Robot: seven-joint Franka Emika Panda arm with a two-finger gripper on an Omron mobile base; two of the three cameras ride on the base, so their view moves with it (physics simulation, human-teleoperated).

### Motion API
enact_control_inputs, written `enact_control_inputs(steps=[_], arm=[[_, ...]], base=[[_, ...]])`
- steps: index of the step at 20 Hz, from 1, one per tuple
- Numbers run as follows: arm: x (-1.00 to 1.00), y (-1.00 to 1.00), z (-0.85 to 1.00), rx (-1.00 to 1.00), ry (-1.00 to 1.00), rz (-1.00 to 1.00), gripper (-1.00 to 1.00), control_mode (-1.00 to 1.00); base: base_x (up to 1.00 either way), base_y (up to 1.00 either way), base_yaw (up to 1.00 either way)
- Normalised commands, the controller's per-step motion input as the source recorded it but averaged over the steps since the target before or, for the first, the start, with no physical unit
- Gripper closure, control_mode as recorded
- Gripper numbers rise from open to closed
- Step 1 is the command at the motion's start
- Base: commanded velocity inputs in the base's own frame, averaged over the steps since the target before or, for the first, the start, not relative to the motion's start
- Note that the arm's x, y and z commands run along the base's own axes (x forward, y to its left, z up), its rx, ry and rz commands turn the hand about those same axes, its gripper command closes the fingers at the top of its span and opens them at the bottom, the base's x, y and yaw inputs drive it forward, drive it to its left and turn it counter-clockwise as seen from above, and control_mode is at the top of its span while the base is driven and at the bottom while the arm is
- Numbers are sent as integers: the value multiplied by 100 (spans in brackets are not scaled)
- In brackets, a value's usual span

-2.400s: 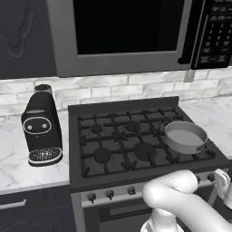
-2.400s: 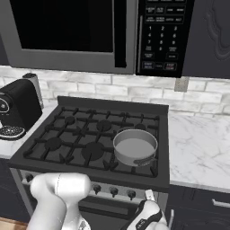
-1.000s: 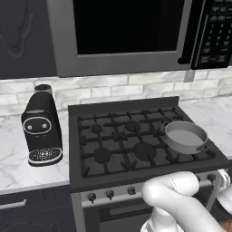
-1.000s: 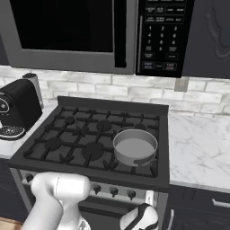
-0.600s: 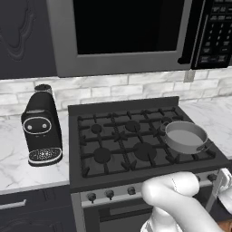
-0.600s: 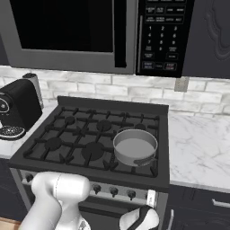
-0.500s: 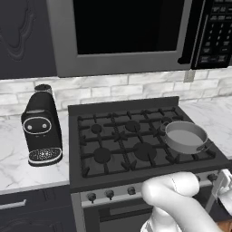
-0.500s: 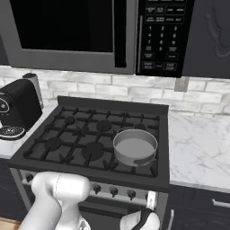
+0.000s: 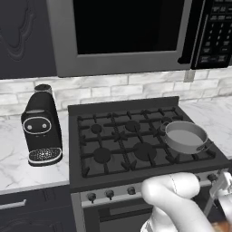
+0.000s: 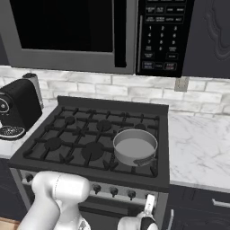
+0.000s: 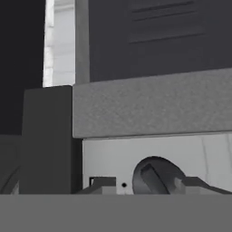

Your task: Turn off the front right burner of the stove.

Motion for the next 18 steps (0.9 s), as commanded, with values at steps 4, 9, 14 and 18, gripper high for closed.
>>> enact_control_inputs(steps=[4,9,14,18], arm=[[19,74,42,18,-1,0,100,-100],[8,71,33,23,-2,0,100,-100],[2,73,10,29,-15,0,100,-100],[13,60,10,36,-24,0,100,-100]], base=[[0,0,0],[0,0,0],[0,0,0],[0,0,0]])
